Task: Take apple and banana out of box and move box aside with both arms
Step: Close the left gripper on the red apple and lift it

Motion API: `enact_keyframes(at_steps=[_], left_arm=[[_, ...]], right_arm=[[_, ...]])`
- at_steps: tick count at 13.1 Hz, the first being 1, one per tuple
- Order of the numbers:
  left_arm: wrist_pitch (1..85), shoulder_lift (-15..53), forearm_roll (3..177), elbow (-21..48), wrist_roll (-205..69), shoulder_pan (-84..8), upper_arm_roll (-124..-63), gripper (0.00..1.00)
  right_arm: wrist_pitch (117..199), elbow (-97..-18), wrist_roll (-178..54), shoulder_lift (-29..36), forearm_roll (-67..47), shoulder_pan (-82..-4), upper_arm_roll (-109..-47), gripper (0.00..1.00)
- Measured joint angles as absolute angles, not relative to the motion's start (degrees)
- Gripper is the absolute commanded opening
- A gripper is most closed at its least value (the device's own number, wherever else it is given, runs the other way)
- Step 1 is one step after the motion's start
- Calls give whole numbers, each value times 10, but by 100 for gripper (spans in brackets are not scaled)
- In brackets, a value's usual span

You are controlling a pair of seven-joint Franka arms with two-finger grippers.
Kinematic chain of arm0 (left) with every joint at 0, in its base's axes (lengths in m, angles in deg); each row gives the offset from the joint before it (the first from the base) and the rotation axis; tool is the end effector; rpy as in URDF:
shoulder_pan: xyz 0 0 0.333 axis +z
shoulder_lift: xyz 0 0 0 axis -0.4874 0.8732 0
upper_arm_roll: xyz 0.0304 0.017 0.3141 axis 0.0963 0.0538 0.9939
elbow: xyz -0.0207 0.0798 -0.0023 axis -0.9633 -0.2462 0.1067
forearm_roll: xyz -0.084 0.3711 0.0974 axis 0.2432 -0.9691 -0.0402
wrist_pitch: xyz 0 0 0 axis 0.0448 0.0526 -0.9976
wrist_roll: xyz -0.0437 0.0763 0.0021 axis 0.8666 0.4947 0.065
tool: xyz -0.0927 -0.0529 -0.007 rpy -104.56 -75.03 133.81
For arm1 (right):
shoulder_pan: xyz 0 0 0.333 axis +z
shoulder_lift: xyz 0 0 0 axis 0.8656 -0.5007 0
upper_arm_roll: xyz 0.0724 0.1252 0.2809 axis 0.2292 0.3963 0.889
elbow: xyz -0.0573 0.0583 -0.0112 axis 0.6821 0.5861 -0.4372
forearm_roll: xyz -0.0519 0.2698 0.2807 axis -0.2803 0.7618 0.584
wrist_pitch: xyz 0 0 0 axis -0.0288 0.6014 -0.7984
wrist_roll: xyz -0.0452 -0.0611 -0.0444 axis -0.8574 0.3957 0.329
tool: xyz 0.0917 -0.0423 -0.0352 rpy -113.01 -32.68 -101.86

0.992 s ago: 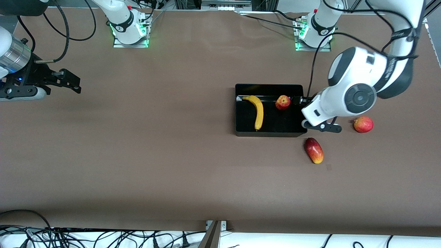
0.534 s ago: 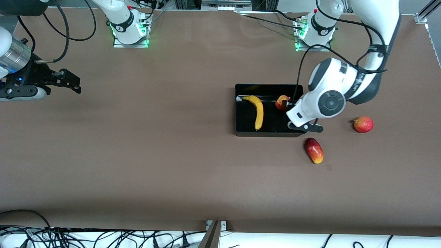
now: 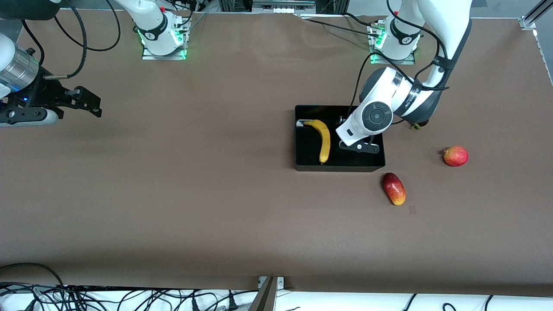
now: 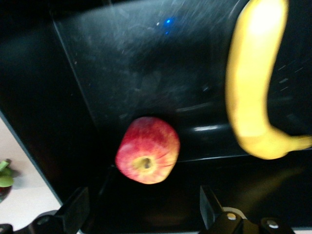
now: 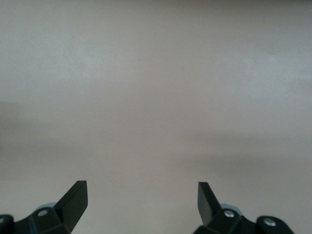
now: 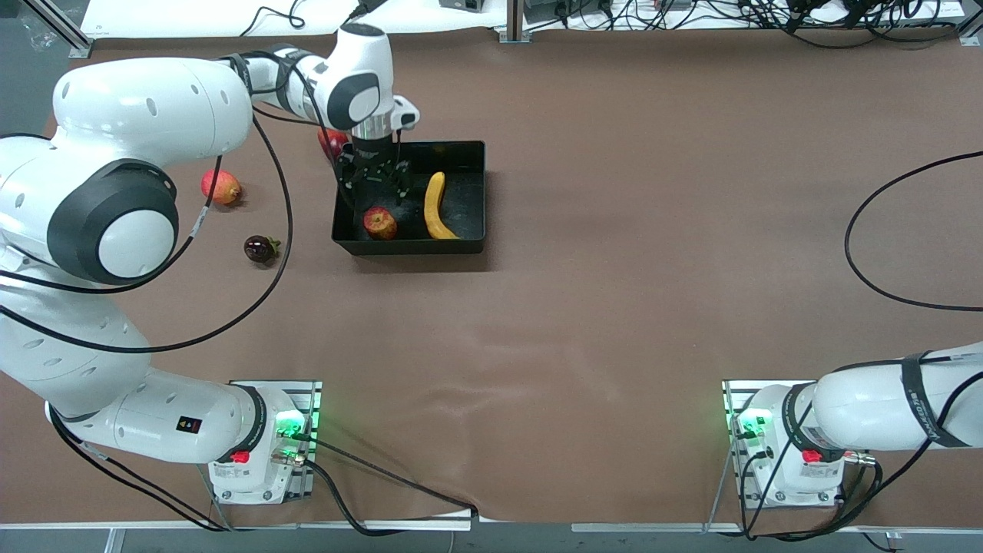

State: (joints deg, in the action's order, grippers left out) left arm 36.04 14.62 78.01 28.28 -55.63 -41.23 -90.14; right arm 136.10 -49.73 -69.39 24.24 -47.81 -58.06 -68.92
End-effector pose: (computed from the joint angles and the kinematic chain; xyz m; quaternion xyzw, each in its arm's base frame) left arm 0.4964 -0.2465 0.2560 -0.9736 0.0858 0.2041 0.0559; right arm 0.5723 0.0547 0.5955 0.9995 0.0305 -0.0016 0.0054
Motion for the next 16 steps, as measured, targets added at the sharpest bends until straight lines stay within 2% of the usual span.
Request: enact_keyframes(at_steps=[5,8,9,11,13,16], left_arm=[[394,168,777,311,-577,-413,-903,100],[464,183,776,331,-577,-412,-904,100],[486,190,775,339,-577,-412,-903,71],[496,199,775,343,-578,-412,-903,31],[492,198,775,342,-578,-412,-903,22],[434,183,774,316,-578,-412,-903,23]], right_arm=[[1361,-497,-694,242,-478,-581,-689,100],[1361,-497,-694,242,-478,-581,-689,100],[1361,-497,-694,242,-478,-581,-689,100],[1361,-497,-694,242,-478,-581,-689,100],[1361,-497,-694,242,-478,-581,-689,100],[1361,-497,-694,242,-478,-581,-689,100]])
